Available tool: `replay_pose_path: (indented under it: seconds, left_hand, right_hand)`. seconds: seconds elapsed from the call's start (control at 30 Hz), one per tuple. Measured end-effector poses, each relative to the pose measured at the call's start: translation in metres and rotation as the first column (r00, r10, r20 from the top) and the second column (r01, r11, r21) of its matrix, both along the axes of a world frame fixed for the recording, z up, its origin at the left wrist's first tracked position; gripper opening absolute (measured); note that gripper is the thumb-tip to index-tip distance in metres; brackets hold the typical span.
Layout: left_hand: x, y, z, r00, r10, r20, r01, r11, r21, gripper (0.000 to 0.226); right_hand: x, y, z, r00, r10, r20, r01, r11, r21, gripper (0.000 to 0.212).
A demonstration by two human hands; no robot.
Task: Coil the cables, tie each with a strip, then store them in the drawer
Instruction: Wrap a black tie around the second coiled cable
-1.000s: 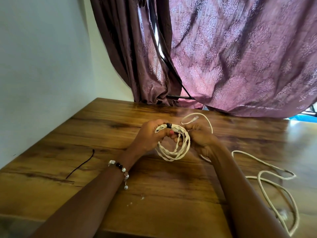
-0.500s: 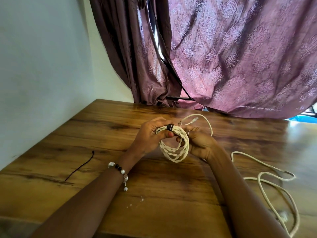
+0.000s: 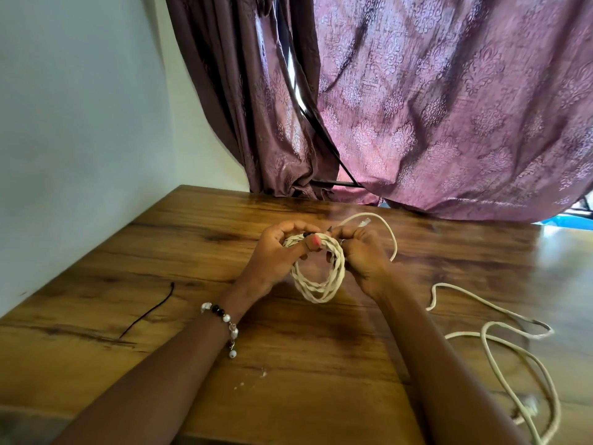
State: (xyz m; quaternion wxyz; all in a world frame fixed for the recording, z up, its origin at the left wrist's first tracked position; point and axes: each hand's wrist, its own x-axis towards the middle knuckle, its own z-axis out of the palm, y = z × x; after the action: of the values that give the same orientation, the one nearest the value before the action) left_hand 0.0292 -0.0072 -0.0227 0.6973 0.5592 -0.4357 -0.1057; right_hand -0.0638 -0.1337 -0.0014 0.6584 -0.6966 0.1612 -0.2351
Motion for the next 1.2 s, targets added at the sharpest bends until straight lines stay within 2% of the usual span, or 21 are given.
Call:
replay_pose_path:
  seconds: [0.17, 0.27, 0.4, 0.5, 0.63, 0.8, 0.93, 1.07, 1.2]
  left_hand:
    - [0.002, 0.003, 0.003, 0.993, -0.046, 0.105, 0.043, 0.998, 0.035, 0.023]
    - [0.004, 0.004, 0.003, 0.991, -0.068, 0.119, 0.064, 0.997, 0.042, 0.021]
    - [0.003, 0.005, 0.003, 0.991, -0.055, 0.123, 0.046, 0.996, 0.072, 0.018]
    - [0.000, 0.006, 0.005, 0.990, -0.074, 0.120, 0.065, 0.995, 0.078, 0.016]
    - [0.000, 0.006, 0.004, 0.987, -0.076, 0.142, 0.065, 0.995, 0.077, 0.022]
    - [0.001, 0.004, 0.004, 0.989, -0.057, 0.140, 0.042, 0.993, 0.108, 0.021]
    - [0.002, 0.001, 0.001, 0.984, -0.065, 0.166, 0.036, 0.985, 0.169, 0.019]
    - [-0.005, -0.002, 0.001, 0.946, -0.010, 0.323, -0.050, 0.983, 0.177, 0.022]
    - [-0.005, -0.006, -0.001, 0.877, 0.088, 0.473, -0.155, 0.982, 0.104, 0.022]
  right_hand:
    - [-0.008, -0.005, 0.005, 0.994, 0.095, -0.052, -0.087, 0.987, 0.136, 0.035]
    - [-0.009, -0.007, 0.005, 0.997, 0.076, -0.033, -0.069, 0.984, 0.162, 0.038]
    - [-0.008, -0.004, 0.005, 0.999, 0.043, -0.008, -0.042, 0.991, 0.124, 0.034]
    - [-0.007, -0.002, 0.005, 1.000, 0.009, 0.015, -0.010, 0.998, 0.061, 0.040]
    - [-0.005, 0.004, 0.004, 0.999, -0.035, 0.042, 0.030, 0.992, 0.121, 0.046]
    - [-0.006, 0.008, 0.004, 0.997, -0.078, 0.005, 0.076, 0.985, 0.157, 0.030]
    - [-0.005, 0.013, 0.003, 0.995, -0.100, -0.024, 0.103, 0.974, 0.200, 0.026]
    - [-0.001, 0.010, 0.002, 0.975, -0.221, -0.033, 0.223, 0.951, 0.213, 0.024]
    - [0.002, 0.013, -0.001, 0.947, -0.322, -0.004, 0.316, 0.926, 0.205, 0.023]
